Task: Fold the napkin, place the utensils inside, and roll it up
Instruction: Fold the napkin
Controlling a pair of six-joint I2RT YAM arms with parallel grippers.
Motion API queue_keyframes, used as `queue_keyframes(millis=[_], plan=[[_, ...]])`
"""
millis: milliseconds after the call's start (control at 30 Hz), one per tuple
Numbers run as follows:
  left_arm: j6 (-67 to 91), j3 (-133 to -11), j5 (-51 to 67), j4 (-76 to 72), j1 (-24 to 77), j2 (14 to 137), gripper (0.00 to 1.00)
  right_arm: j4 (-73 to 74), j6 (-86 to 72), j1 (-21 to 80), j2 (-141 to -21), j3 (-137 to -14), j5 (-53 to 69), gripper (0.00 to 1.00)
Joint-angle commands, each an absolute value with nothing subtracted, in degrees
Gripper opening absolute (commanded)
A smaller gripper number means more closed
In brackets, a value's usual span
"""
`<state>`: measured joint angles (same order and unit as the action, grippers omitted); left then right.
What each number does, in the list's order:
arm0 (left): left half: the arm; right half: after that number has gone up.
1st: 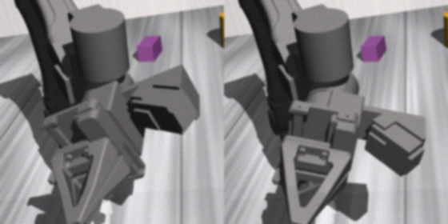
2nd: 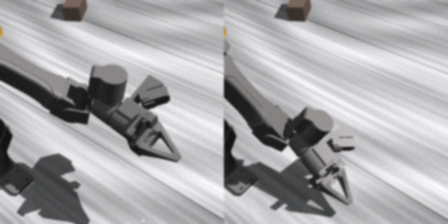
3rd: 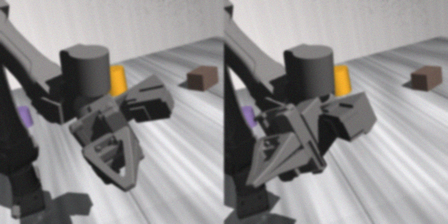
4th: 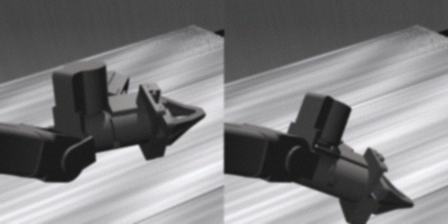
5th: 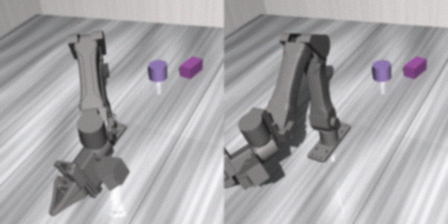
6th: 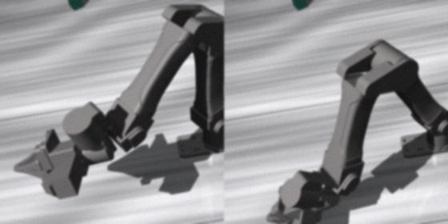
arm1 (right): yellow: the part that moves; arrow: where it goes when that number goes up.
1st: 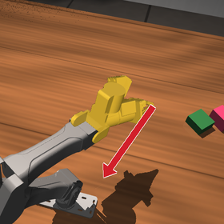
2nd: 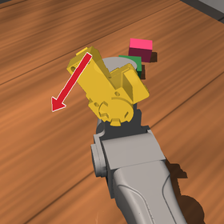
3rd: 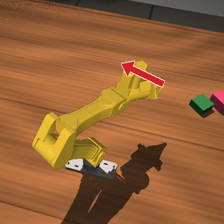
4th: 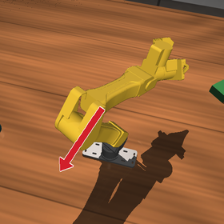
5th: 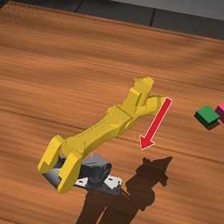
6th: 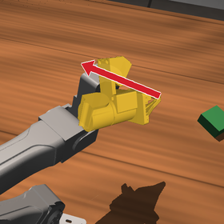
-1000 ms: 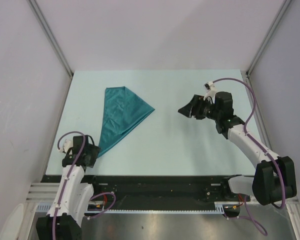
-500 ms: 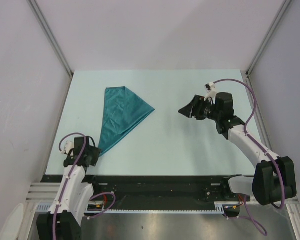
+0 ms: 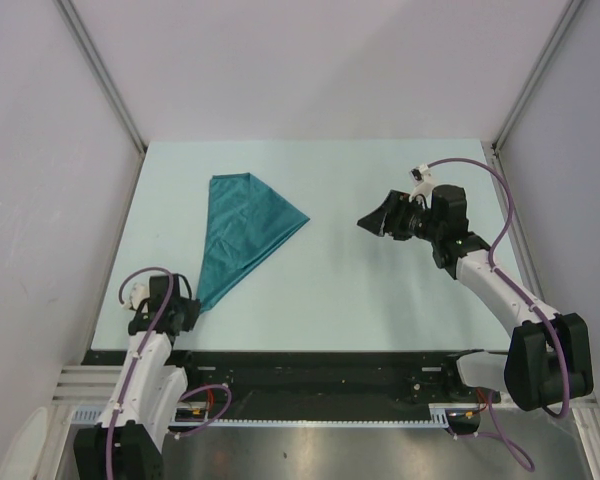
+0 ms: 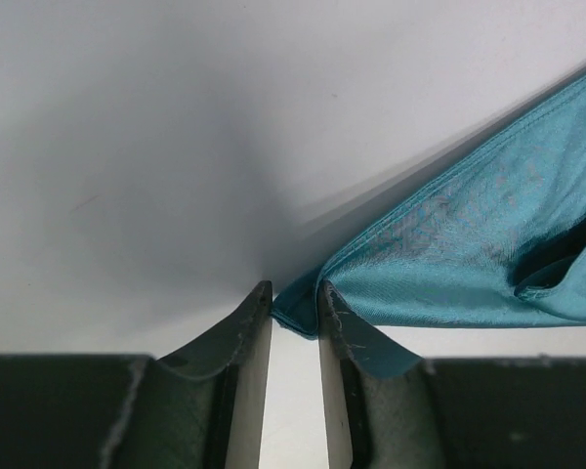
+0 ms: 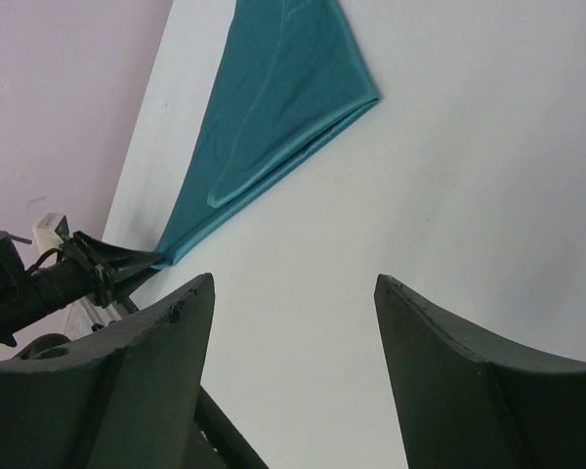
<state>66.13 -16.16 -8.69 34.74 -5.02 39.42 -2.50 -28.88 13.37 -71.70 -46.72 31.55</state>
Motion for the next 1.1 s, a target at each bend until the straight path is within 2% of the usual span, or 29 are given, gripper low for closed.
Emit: queue_keyframes(millis=[0,167,267,333,767,867,1067], plan=[[67.9,-15.6,-9.1,34.0,-5.5,39.2,0.27,-4.7,-28.8,13.0,-70.4,-46.5,32.4,0.72],[64.8,-16.6,-10.1,33.3,-5.5,39.6,0.19,-4.7,-28.7,13.0,-70.7,-46.5,32.5,0.72],[61.0,-18.2,-11.7,31.7,-5.5,40.2,0.03,-4.7,-28.7,13.0,-70.8,-46.4,32.5,0.72],[56.7,-19.6,-12.1,29.5,-5.5,41.4,0.01,-4.7,-28.7,13.1,-71.0,-46.4,32.6,0.72],[40.6,-34.8,-4.2,16.4,-3.3,55.9,0.00,-4.8,-28.7,13.0,-72.2,-45.9,32.7,0.72],[37.3,-40.9,-5.4,14.5,2.3,59.8,0.00,-5.2,-29.0,13.1,-72.7,-45.9,32.8,0.72],[28.0,-55.4,-1.8,11.5,12.9,75.8,0.01,-4.7,-29.3,13.0,-72.3,-45.9,32.7,0.72]])
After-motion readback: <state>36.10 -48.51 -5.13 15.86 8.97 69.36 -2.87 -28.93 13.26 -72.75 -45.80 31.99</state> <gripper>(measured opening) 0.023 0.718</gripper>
